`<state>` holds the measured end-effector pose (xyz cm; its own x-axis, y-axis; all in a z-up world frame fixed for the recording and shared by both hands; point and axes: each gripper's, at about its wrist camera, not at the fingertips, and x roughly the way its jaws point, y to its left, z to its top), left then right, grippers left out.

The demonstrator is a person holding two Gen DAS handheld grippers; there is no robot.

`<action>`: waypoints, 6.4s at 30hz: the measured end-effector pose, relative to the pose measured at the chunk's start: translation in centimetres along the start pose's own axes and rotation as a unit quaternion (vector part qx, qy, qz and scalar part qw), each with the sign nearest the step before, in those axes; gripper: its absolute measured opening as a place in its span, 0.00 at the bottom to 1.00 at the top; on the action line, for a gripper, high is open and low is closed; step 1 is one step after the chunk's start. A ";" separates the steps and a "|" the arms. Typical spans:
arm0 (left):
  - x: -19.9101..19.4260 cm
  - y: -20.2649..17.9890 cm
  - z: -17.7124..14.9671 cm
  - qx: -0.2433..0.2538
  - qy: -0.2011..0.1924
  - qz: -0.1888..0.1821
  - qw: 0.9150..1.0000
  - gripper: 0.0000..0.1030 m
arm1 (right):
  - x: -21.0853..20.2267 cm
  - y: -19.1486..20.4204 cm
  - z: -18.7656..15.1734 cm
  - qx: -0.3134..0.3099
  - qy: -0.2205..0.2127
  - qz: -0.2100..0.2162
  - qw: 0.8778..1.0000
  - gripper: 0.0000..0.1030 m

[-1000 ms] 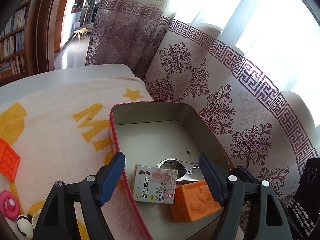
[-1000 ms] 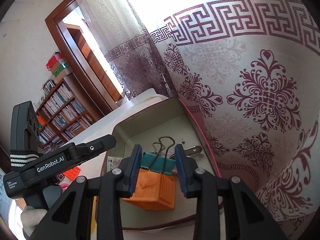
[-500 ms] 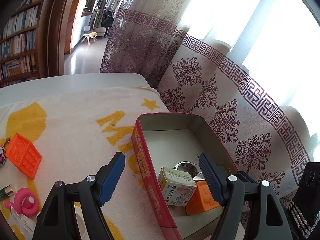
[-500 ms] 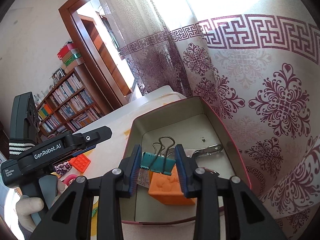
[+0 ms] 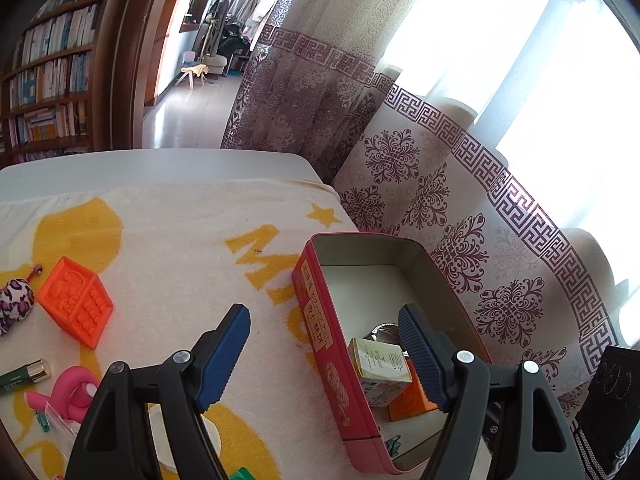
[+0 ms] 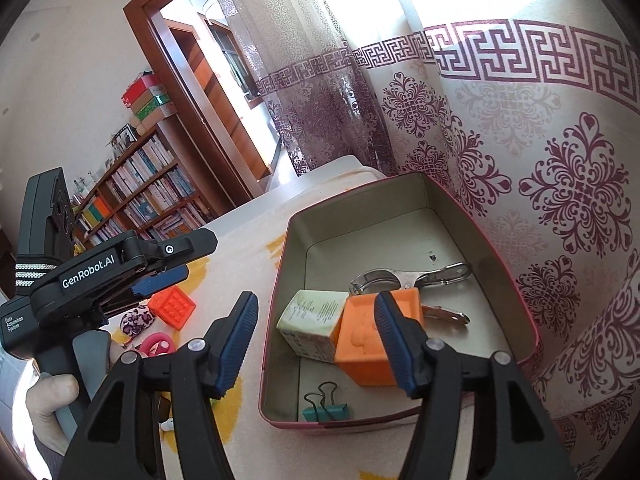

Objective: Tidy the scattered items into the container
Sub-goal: 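Carry the ointment box and binder clip into the red tin and release both, then move both open grippers back over the remaining items on the towel, then grasp the black-silver lipstick tube with the right gripper while the left grasps a teal binder clip, then carry the lipstick tube into the red tin with the right gripper while the left holds the clip, then open the right gripper over the tin while the left lowers the clip in and releases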

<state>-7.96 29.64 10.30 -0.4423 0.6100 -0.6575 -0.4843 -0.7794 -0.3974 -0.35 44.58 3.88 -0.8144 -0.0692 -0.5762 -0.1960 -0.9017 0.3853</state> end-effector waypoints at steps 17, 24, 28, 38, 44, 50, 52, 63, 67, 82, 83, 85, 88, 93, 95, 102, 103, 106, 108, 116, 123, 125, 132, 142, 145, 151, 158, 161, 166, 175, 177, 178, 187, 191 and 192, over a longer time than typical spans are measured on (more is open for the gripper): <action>-2.9 1.4 -0.4 0.004 -0.015 0.014 1.000 0.89 | 0.0 2.0 -1.0 0.014 0.006 0.000 1.000 0.79; -5.9 5.1 -0.9 -0.020 -0.056 0.047 0.997 0.99 | 0.7 4.3 -1.7 -0.001 0.019 0.013 1.000 0.79; -7.8 7.8 -1.1 -0.036 -0.067 0.066 0.995 0.99 | 0.9 5.7 -2.0 -0.011 0.021 0.022 0.999 0.79; -11.8 15.2 -3.0 -0.107 -0.076 0.102 0.986 0.99 | 1.7 9.9 -3.7 -0.045 0.045 0.045 0.997 0.79; -12.8 18.1 -4.9 -0.123 -0.066 0.117 0.983 0.99 | 2.2 11.9 -5.0 -0.068 0.066 0.054 0.994 0.79; -13.2 20.4 -7.0 -0.133 -0.047 0.130 0.981 0.99 | 2.9 14.4 -7.0 -0.113 0.088 0.057 0.988 0.79; -13.4 21.1 -7.7 -0.140 -0.043 0.132 0.980 0.99 | 3.0 15.5 -7.9 -0.137 0.091 0.054 0.985 0.79; -14.2 23.5 -9.5 -0.149 -0.039 0.147 0.977 0.99 | 5.2 21.3 -12.7 -0.264 0.136 0.046 0.954 0.41; -14.6 24.3 -9.7 -0.155 -0.041 0.151 0.975 0.99 | 6.4 21.3 -13.4 -0.266 0.155 0.036 0.951 0.35; -13.5 24.4 -10.2 -0.114 -0.019 0.169 0.979 0.99 | 8.9 19.8 -13.5 -0.241 0.181 0.016 0.953 0.21; -13.1 24.0 -10.2 -0.099 -0.013 0.167 0.981 0.99 | 8.8 19.5 -13.4 -0.235 0.179 0.015 0.955 0.21; -12.1 23.0 -10.2 -0.064 0.001 0.165 0.984 0.99 | 8.7 18.9 -13.2 -0.226 0.176 0.014 0.958 0.21; -10.5 21.5 -10.3 -0.020 0.025 0.170 0.985 0.99 | 8.7 18.1 -12.9 -0.215 0.173 0.014 0.961 0.21; -8.3 20.7 -9.8 0.004 0.045 0.172 0.984 0.99 | 8.7 17.4 -12.6 -0.200 0.174 0.030 0.964 0.21; -7.5 20.9 -9.6 0.000 0.054 0.172 0.984 0.99 | 8.7 17.3 -12.5 -0.197 0.175 0.036 0.964 0.21; -5.9 21.3 -8.8 -0.014 0.053 0.175 0.983 0.87 | 8.7 16.7 -12.3 -0.182 0.179 0.055 0.965 0.21; -5.8 21.3 -8.6 -0.014 0.050 0.175 0.983 0.80 | 8.7 16.7 -12.3 -0.182 0.179 0.056 0.965 0.21; -5.4 21.5 -8.2 -0.013 0.043 0.188 0.981 0.56 | 8.7 16.6 -12.3 -0.181 0.179 0.059 0.965 0.21; -5.3 21.2 -8.3 -0.002 0.042 0.208 0.977 0.46 | 8.7 16.4 -12.3 -0.179 0.180 0.062 0.965 0.21; -7.1 21.2 -9.8 -0.018 0.033 0.189 0.981 0.16 | 8.7 16.4 -12.2 -0.178 0.179 0.062 0.966 0.21; -9.8 20.6 -10.1 -0.032 0.009 0.176 0.984 0.16 | 8.5 15.9 -11.9 -0.165 0.173 0.061 0.969 0.21; -10.6 20.4 -9.8 -0.035 0.001 0.172 0.984 0.16 | 8.3 15.8 -11.8 -0.162 0.167 0.062 0.971 0.21; -12.3 18.6 -9.1 -0.026 -0.018 0.157 0.987 0.16 | 7.1 15.5 -10.9 -0.143 0.140 0.087 0.976 0.21; -11.3 13.6 -8.2 0.006 -0.019 0.114 0.993 0.16 | 3.4 12.1 -7.6 -0.105 0.081 0.069 0.989 0.21; -10.5 11.7 -7.9 0.020 -0.017 0.101 0.995 0.16 | 1.8 10.1 -6.0 -0.090 0.053 0.051 0.993 0.21; -9.0 7.9 -7.4 0.045 -0.015 0.075 0.996 0.16 | -0.6 5.2 -3.9 -0.061 0.027 0.007 0.998 0.21; -7.6 4.7 -7.3 0.062 -0.007 0.049 0.997 0.16 | -1.3 0.6 -2.9 -0.036 0.031 -0.038 0.998 0.21; -7.1 3.8 -7.2 0.070 -0.004 0.044 0.997 0.16 | -0.9 -0.3 -2.5 -0.041 0.039 -0.049 0.997 0.21; -6.6 3.0 -7.0 0.075 -0.002 0.039 0.996 0.16 | 0.3 -0.9 -2.0 -0.046 0.051 -0.049 0.996 0.21; -5.7 2.3 -6.9 0.079 0.007 0.031 0.996 0.16 | 0.9 -0.5 -0.8 -0.074 0.024 -0.063 0.995 0.21; -5.5 2.1 -6.9 0.080 0.009 0.028 0.996 0.16 | 1.3 -0.4 -0.4 -0.085 0.017 -0.070 0.994 0.21; -5.4 2.1 -6.9 0.081 0.010 0.028 0.996 0.16 | 1.5 -0.2 -0.2 -0.089 0.014 -0.073 0.993 0.21; -5.0 1.8 -6.9 0.080 0.014 0.025 0.996 0.16 | 4.2 -0.5 2.6 -0.093 0.015 -0.082 0.992 0.21; -5.0 1.1 -6.9 0.086 0.015 0.020 0.996 0.16 | 5.3 -1.4 4.5 -0.073 0.014 -0.077 0.994 0.21; -4.9 1.0 -6.9 0.088 0.015 0.018 0.996 0.16 | 5.2 -1.8 4.8 -0.063 0.012 -0.073 0.995 0.21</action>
<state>-1.01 24.90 8.73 -0.4406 0.5758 -0.6887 -0.5939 -0.7623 -0.2574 -6.83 47.85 3.67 -0.7689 0.0584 -0.6366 -0.2403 -0.9492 0.2031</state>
